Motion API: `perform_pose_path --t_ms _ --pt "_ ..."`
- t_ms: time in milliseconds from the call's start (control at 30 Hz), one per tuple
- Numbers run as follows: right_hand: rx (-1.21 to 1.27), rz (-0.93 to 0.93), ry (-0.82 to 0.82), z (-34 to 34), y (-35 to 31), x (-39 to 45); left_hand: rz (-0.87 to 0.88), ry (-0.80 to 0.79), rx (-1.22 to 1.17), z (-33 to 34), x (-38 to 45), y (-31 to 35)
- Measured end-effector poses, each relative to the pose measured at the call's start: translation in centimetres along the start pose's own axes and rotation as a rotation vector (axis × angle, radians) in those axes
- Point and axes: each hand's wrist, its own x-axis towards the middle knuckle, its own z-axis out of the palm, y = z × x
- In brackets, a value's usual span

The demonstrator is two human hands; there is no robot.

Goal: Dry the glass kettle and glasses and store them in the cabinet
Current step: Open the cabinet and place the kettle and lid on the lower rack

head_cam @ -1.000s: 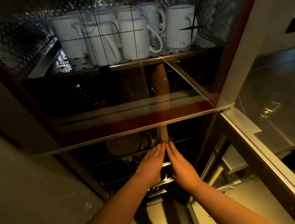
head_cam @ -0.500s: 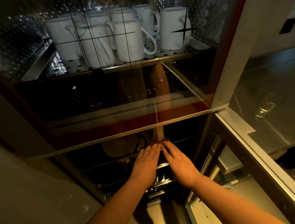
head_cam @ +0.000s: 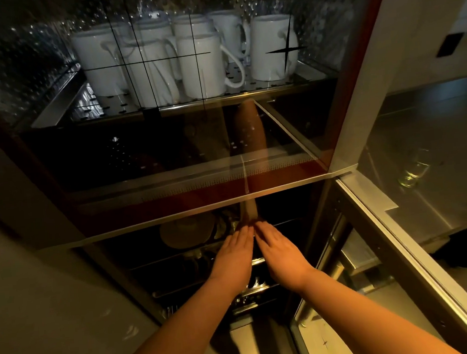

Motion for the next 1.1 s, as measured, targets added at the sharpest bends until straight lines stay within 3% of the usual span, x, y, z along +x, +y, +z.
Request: perform_pose_path --t_ms 667,1100 --pt "-0.044 -0.034 -0.097 0.6 1.0 0.6 -0.011 -0.11 0.364 0.2 1.0 0.1" --pt "-0.141 -0.064 -0.143 0.7 1.6 2.8 -0.077 -0.262 0.258 -1.2 3.5 -0.5"
